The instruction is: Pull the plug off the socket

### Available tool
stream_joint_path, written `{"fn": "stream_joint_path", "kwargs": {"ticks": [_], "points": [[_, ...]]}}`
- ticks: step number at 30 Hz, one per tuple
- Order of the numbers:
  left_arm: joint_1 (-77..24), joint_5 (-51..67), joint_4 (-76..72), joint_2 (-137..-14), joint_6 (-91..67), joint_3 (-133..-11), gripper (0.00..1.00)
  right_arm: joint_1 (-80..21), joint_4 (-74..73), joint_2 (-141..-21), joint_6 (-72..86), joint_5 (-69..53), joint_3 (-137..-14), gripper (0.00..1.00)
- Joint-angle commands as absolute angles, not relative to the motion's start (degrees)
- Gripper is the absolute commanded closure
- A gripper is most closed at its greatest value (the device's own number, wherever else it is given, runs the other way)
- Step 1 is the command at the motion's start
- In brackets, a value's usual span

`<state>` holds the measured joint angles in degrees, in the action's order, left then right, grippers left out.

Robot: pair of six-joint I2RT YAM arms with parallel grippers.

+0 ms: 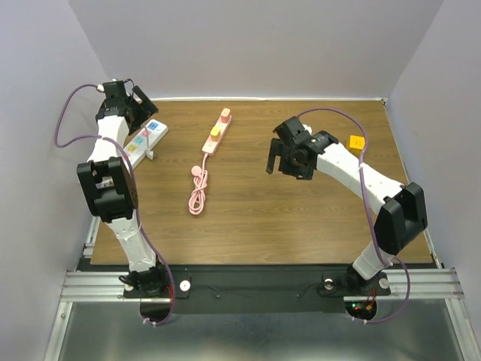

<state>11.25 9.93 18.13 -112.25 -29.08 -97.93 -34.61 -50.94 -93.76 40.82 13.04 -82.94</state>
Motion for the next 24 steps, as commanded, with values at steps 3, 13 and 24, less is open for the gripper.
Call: {"fn": "stream_joint_path", "kwargs": {"ticks": [3,13,24], "points": [[9.4,2.6,15.3,-102.0,-25.4,-101.6,0.01,-34.9,-49.8,-95.8,39.2,12.0,-86.6,0.00],[0.5,-21.1,26.7,-99.3,-23.6,-111.6,0.01,-34.8,-49.7,-96.9,39.5,11.9,-87.5,0.00],[-6.8,7.1,30.3,-112.3,-12.4,-113.7,0.10,-34.7,-49.7,-97.3,37.4,11.9,-89.3,0.00]]}}
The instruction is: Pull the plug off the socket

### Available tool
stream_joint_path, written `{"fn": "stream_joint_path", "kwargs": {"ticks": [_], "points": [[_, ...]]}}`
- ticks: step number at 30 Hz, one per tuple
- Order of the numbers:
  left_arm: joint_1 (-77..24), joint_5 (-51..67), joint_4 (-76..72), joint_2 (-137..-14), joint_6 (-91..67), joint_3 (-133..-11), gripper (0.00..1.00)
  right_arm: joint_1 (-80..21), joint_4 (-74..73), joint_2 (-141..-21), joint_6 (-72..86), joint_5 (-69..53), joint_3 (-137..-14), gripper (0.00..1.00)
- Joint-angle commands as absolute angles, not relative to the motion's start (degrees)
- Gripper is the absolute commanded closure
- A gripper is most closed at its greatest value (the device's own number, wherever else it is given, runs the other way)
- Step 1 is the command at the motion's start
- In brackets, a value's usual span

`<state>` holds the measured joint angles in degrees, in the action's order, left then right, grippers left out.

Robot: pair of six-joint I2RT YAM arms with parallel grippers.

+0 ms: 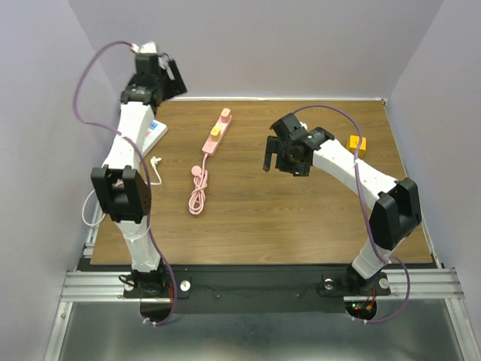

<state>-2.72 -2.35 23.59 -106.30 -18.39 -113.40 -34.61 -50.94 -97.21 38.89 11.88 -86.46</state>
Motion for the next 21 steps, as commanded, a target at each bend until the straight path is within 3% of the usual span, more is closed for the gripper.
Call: {"fn": "stream_joint_path", "kwargs": {"ticks": [1,9,21], "points": [[-7.7,6.6,30.3,-112.4,-11.4,-112.3,0.10,-34.7,-49.7,-97.2,37.4,11.9,-89.2,0.00],[-12.7,2.5,25.4,-109.5,-10.6,-94.1,0.08,-33.8,-49.7,-96.2,37.2,11.3,-86.7,0.00],[-18.5,-6.3,21.3,-115.1,-9.9,-85.4,0.13,-33.4,-49.6,-95.2,37.1,11.0,-85.8,0.00]]}}
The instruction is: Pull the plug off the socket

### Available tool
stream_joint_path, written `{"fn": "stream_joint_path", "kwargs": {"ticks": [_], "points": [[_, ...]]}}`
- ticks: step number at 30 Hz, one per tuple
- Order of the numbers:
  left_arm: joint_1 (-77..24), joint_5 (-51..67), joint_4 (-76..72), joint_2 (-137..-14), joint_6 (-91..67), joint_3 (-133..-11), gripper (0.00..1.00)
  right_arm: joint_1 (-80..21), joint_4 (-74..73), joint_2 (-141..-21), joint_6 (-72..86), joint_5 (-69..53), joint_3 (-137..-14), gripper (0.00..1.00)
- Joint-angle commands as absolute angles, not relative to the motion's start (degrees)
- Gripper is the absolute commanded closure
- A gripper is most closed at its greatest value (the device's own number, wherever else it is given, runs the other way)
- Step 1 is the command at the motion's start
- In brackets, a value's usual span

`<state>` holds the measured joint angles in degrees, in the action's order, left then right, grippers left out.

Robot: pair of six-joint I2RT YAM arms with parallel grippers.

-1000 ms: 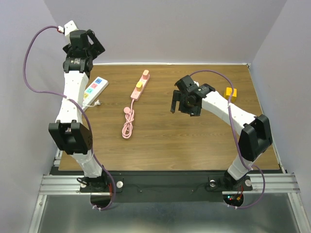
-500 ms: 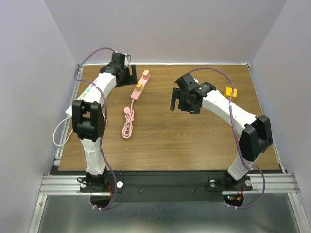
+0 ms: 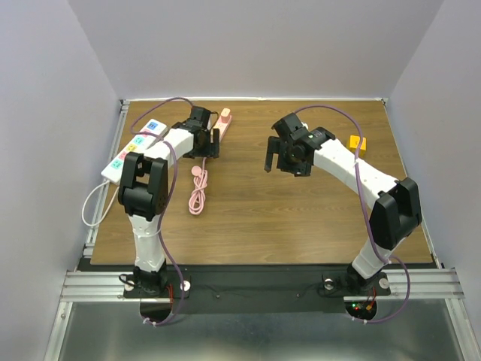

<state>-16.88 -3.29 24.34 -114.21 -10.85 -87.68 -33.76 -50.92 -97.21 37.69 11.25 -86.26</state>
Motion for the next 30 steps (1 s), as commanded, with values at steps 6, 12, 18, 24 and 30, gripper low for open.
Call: {"fn": "stream_joint_path", "kwargs": {"ticks": [6,12,18,24,30], "points": [[-20.9,-7.2,18.6,-116.4,-10.1,-83.6,0.40,-33.2,-49.6,-93.9,37.4,11.6,-84.6,0.00],[-21.0,-9.5,16.9,-117.2,-12.0,-80.3,0.60,-32.8,-49.6,-92.6,37.7,12.0,-83.8,0.00],[-25.4,-6.3,13.1,-115.4,-10.1,-76.4,1.00,-31.9,-49.6,-91.5,39.4,14.0,-83.0,0.00],[-34.1,4.5,6.8,-112.7,-8.0,-71.9,1.00,-30.4,-49.7,-89.7,42.5,16.6,-82.1,0.00],[-42.9,14.0,1.9,-108.4,-7.9,-68.1,1.00,-27.8,-49.8,-86.5,45.8,19.2,-79.7,0.00]]}}
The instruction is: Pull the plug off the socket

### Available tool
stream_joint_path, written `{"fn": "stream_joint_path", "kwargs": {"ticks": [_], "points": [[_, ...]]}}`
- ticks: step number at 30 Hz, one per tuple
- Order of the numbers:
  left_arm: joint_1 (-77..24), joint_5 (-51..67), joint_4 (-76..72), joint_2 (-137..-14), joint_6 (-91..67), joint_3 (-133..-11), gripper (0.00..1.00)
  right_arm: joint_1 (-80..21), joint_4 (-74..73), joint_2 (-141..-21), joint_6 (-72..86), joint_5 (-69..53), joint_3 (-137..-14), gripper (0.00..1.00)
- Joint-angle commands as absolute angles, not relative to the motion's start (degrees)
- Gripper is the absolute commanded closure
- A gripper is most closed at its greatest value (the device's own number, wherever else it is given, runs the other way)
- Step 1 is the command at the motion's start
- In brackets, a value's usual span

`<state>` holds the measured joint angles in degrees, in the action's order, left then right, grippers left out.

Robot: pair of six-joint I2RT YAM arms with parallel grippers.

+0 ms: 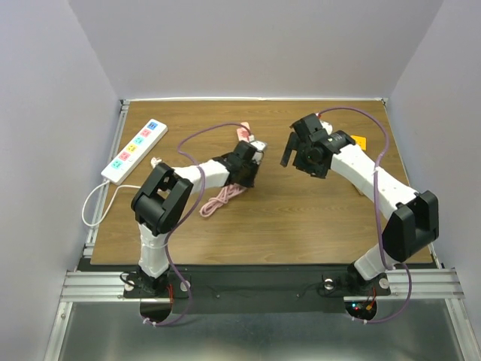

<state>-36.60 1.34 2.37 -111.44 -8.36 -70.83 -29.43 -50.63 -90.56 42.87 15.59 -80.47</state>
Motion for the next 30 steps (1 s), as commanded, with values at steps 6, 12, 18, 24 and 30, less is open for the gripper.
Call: {"fn": "stream_joint_path", "kwargs": {"ticks": [6,12,18,24,30], "points": [[-48.5,20.1,1.6,-105.1,-6.9,-64.3,1.00,-24.0,-52.2,-83.5,50.6,23.9,-77.6,0.00],[-51.4,20.3,1.6,-97.0,-9.3,-54.0,1.00,-20.3,-53.6,-79.0,53.4,28.5,-75.9,0.00],[-51.3,7.1,4.3,-93.7,-16.2,-51.5,0.91,-18.5,-53.5,-81.5,51.5,25.5,-76.6,0.00],[-50.9,-2.7,7.6,-91.3,-22.0,-56.9,0.28,-18.3,-52.7,-84.6,47.9,19.6,-77.1,0.00],[-46.8,-1.4,10.5,-90.4,-23.6,-65.7,0.20,-18.3,-50.5,-86.4,44.1,13.6,-77.3,0.00]]}}
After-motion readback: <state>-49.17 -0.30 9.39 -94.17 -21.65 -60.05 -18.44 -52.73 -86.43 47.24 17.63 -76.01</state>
